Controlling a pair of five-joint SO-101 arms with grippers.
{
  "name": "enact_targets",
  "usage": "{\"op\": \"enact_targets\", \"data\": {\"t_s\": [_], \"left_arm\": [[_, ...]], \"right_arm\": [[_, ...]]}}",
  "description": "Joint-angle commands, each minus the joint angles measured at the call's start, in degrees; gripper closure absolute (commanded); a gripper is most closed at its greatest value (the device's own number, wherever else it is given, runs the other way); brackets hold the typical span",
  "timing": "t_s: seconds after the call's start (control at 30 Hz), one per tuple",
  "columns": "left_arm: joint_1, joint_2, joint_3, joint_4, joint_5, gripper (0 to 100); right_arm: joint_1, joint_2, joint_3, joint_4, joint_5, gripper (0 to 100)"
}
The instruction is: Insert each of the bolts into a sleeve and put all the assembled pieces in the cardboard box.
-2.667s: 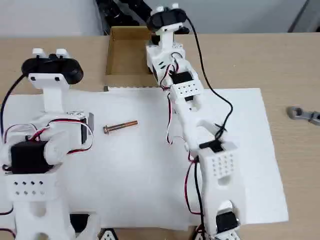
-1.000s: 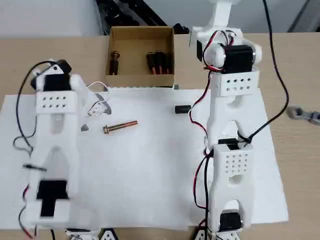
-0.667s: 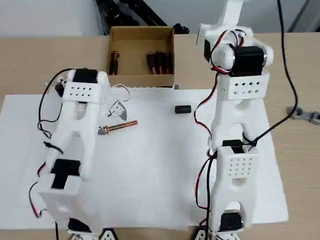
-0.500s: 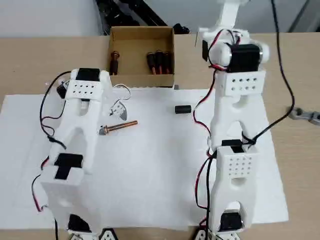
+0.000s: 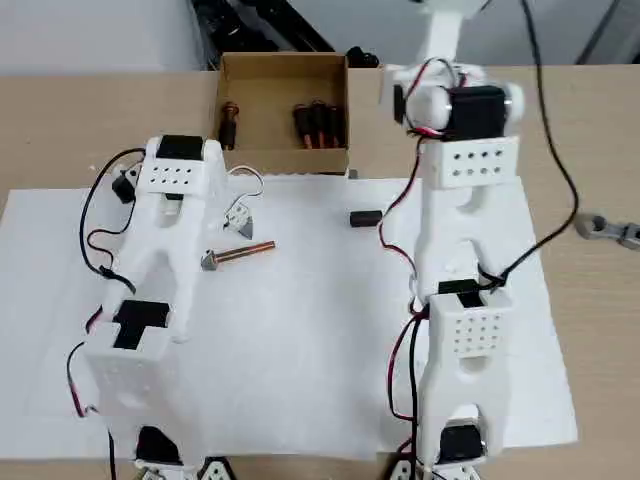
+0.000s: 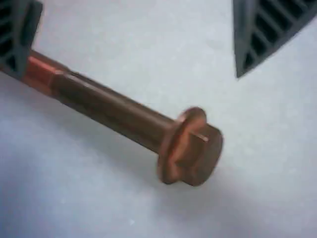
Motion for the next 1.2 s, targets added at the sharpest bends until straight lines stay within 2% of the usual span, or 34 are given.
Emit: {"op": "enact_targets", "data": {"t_s": [0.0,0.37,0.73,0.87,1.0,1.17], "left_arm": [[0.35,-0.44,-2.07,-2.9,1.05,75],[0.35,7.65,-2.42,-3.52,3.87,75],[0.26,15.21,-2.77,-8.44,4.66,75],[0.26,14.86,-3.3,-8.18,3.6,84],[0.35,13.89,-7.52,-7.03,-2.2,98],[0.35,14.24,-11.47,-2.9,-3.69,99]], "right_arm": [[-1.89,-3.91,0.35,0.31,-0.35,84.2],[-3.56,-3.56,0.35,0.31,-0.35,84.2],[-3.65,-3.38,0.44,0.31,-0.44,84.2],[-3.65,-3.38,0.44,0.31,-0.44,84.2],[-3.65,-3.38,0.44,0.22,-0.44,84.2],[-3.65,-3.56,0.44,0.22,-0.44,84.2]]}}
